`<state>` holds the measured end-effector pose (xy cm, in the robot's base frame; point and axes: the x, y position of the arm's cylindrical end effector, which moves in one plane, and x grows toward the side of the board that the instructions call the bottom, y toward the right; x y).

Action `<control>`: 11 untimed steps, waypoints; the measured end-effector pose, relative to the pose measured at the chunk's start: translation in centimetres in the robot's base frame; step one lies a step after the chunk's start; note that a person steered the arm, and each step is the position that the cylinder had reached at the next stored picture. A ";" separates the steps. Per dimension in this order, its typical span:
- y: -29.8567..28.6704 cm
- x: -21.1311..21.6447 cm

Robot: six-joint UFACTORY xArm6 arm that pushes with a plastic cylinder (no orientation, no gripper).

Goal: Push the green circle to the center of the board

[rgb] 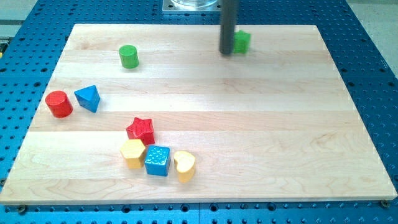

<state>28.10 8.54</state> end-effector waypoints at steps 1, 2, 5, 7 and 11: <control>-4.8 -2.6; 0.1 -3.6; 0.4 3.1; -18.3 7.8; -11.7 1.9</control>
